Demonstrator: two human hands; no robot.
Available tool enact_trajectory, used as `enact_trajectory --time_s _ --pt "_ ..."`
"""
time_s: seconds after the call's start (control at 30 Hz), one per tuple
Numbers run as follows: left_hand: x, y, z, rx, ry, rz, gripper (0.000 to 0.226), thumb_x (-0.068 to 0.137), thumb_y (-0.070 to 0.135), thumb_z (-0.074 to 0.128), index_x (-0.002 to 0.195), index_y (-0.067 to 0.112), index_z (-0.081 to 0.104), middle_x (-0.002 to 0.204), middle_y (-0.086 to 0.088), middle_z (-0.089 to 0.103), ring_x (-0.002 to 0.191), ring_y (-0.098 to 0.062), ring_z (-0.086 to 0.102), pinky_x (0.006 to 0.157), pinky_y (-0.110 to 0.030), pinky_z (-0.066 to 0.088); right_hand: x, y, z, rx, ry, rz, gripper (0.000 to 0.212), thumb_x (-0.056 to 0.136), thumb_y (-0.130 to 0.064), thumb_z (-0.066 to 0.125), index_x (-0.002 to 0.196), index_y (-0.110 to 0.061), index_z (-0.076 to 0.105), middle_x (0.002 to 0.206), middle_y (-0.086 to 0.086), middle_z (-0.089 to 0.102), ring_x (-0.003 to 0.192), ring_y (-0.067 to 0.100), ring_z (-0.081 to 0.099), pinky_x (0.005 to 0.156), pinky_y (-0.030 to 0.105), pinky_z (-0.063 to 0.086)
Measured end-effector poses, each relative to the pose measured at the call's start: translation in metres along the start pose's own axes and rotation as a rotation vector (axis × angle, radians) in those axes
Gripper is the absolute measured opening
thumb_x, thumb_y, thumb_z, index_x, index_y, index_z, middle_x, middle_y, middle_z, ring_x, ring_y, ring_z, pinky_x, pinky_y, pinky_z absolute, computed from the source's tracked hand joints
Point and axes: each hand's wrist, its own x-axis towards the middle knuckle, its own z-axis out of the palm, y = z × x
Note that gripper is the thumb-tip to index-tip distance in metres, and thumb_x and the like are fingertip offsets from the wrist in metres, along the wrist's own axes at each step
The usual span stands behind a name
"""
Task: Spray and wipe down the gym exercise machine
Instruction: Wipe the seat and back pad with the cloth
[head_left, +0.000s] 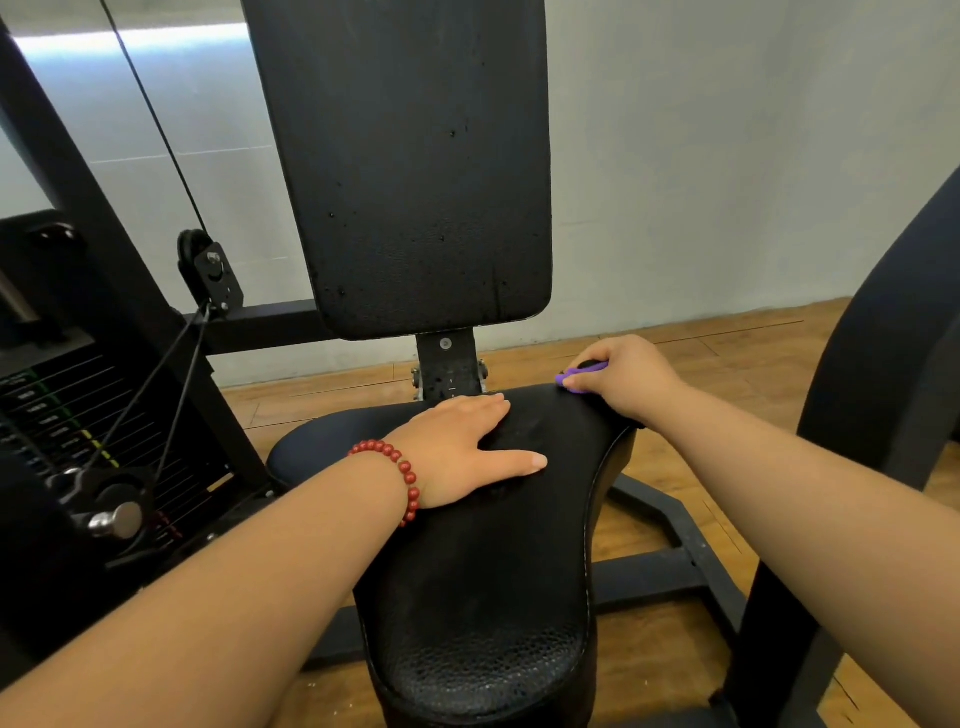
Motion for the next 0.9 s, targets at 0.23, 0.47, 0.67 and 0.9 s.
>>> enact_trajectory --time_s 0.23,0.47,0.67,0.9 --pt "0.003 -0.001 0.001 0.004 -0.003 0.003 0.084 0.089 0.067 0.040 0.156 0.024 0.012 0.163 0.009 0.010 0.149 -0.013 0.010 0.119 -0.034 0.013 -0.015 0.002 -0.012 -0.083 -0.144 -0.147 0.010 0.092 -0.028 0.066 0.101 -0.031 0.067 0.097 -0.013 0.062 0.088 0.007 0.055 0.062 0.016 0.039" --pt "0.000 0.000 0.001 -0.003 0.008 0.001 0.083 0.090 0.066 0.041 0.156 0.022 0.015 0.162 0.007 0.013 0.148 -0.014 0.012 0.118 -0.034 0.014 0.022 -0.009 0.005 -0.128 -0.130 -0.024 0.025 0.095 -0.029 0.062 0.116 -0.016 0.067 0.109 0.007 0.064 0.098 0.021 0.055 0.077 0.030 0.042" --pt "0.001 -0.001 0.001 -0.002 0.002 0.000 0.084 0.090 0.067 0.041 0.156 0.023 0.013 0.162 0.007 0.013 0.149 -0.014 0.011 0.119 -0.037 0.016 -0.010 -0.008 -0.009 -0.140 -0.245 -0.177 0.013 0.089 -0.029 0.069 0.102 -0.029 0.072 0.101 -0.010 0.063 0.095 0.009 0.055 0.070 0.020 0.042" --pt "0.000 -0.001 0.001 -0.022 0.013 -0.002 0.085 0.090 0.066 0.043 0.156 0.021 0.014 0.162 0.006 0.014 0.149 -0.015 0.011 0.118 -0.035 0.015 0.021 -0.030 0.021 -0.209 -0.136 -0.133 0.016 0.091 -0.022 0.068 0.106 -0.016 0.068 0.107 0.008 0.064 0.095 0.020 0.055 0.074 0.028 0.044"
